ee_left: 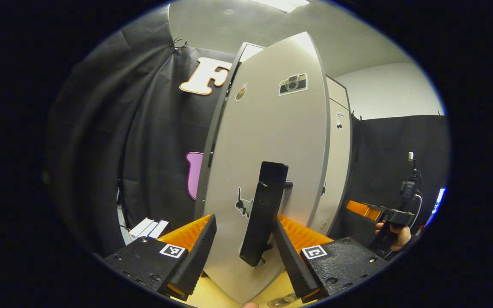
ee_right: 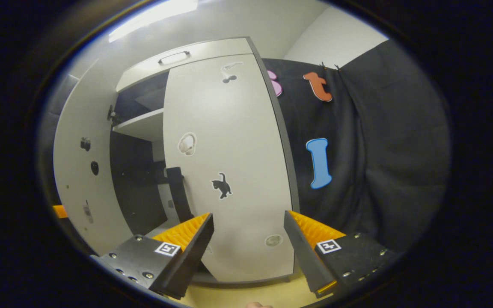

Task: Grasp the bottle in the cabinet with the left hand and place it on the coaster, then close the right door with the right hand and the left door with the left hand.

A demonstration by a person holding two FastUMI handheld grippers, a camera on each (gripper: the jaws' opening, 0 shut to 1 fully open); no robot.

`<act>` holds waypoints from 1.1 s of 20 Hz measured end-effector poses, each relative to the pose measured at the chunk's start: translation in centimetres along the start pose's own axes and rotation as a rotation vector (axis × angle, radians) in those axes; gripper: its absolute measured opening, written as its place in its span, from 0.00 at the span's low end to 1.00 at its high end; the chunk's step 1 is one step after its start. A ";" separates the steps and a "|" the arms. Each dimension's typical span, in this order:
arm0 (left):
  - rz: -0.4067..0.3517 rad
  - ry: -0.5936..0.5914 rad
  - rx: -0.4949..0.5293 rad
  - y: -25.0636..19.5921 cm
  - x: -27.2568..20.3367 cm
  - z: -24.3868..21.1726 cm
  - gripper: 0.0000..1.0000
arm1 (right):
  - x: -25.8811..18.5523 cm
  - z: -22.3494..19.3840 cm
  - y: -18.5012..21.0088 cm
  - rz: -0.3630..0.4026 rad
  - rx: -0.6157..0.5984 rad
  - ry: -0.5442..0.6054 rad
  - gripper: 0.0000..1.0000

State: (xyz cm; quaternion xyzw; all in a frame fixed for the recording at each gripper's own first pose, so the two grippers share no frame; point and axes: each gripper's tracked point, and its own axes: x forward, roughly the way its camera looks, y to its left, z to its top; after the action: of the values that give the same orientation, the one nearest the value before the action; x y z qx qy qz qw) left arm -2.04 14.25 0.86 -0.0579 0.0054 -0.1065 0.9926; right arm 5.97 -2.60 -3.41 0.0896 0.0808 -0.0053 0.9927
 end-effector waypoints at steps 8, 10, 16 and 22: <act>-0.097 0.004 -0.048 -2.5 2.6 -0.9 0.84 | -1.0 -0.2 -3.0 -0.055 0.006 0.014 0.97; -0.102 0.010 -0.011 -3.0 3.6 -1.0 0.84 | -1.2 -0.3 -4.1 -0.076 0.018 0.019 1.00; -0.145 0.035 0.020 -5.4 6.6 -1.9 0.89 | -2.4 0.1 -7.3 -0.137 0.026 0.009 1.00; -0.156 0.049 0.016 -6.9 9.0 -2.4 0.90 | -3.8 -0.2 -10.8 -0.209 0.043 0.014 1.00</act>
State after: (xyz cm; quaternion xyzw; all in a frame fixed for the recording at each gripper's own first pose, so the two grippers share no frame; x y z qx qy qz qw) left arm 5.21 5.33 -0.73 -0.0476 0.0241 -0.1849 0.9813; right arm 1.90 -13.20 -4.92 0.1018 0.0965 -0.1100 0.9840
